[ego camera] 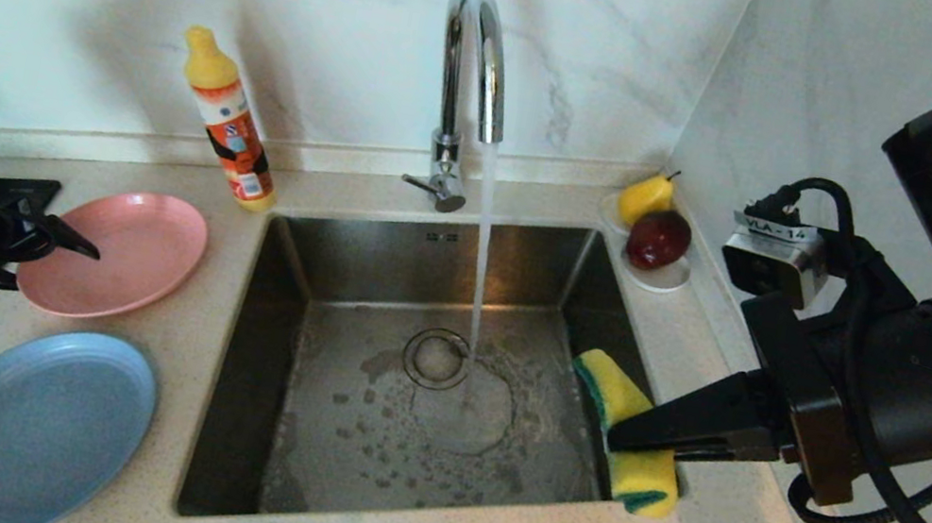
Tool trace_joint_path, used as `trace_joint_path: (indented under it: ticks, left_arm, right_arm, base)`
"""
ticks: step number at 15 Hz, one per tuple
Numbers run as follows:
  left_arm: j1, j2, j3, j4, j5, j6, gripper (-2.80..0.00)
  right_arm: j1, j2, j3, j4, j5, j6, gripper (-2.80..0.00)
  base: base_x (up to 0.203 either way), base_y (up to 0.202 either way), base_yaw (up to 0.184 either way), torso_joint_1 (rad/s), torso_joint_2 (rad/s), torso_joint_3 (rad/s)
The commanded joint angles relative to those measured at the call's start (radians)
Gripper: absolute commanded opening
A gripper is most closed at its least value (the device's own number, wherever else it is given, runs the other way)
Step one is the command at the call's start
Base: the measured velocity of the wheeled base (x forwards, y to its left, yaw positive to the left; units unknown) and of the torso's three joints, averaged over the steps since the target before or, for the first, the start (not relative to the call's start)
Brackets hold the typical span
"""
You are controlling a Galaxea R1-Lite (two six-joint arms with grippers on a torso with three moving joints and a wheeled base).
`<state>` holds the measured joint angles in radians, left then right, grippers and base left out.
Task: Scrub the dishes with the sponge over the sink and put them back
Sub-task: Wash the plate
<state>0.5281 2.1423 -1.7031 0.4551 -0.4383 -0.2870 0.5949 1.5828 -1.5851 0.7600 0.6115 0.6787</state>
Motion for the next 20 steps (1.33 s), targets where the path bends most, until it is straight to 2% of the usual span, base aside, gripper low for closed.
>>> trace_joint_path:
  ticks: [1,12,17,20]
  left_arm:
    - [0.0,0.005,-0.005,0.002,0.0,-0.004,-2.8]
    - [0.004,0.003,-0.016,0.007,0.016,-0.005,-2.8]
    - [0.063,-0.037,-0.105,0.043,0.018,-0.006,-2.8]
    - [0.119,-0.061,-0.193,0.123,0.015,-0.002,-2.8]
  right_arm:
    - [0.001,-0.003,-0.003,0.004,0.004,0.004,-2.8]
    - [0.0,-0.004,0.002,0.004,0.004,0.005,-2.8]
    - [0.002,-0.003,-0.003,0.004,0.004,0.005,-2.8]
    - [0.002,0.0,-0.006,0.004,0.004,0.005,-2.8]
  base:
    - [0.0,0.0,0.0,0.0,0.0,0.0]
    - [0.0,0.0,0.0,0.0,0.0,0.0]
    - [0.0,0.0,0.0,0.0,0.0,0.0]
    - [0.0,0.0,0.0,0.0,0.0,0.0]
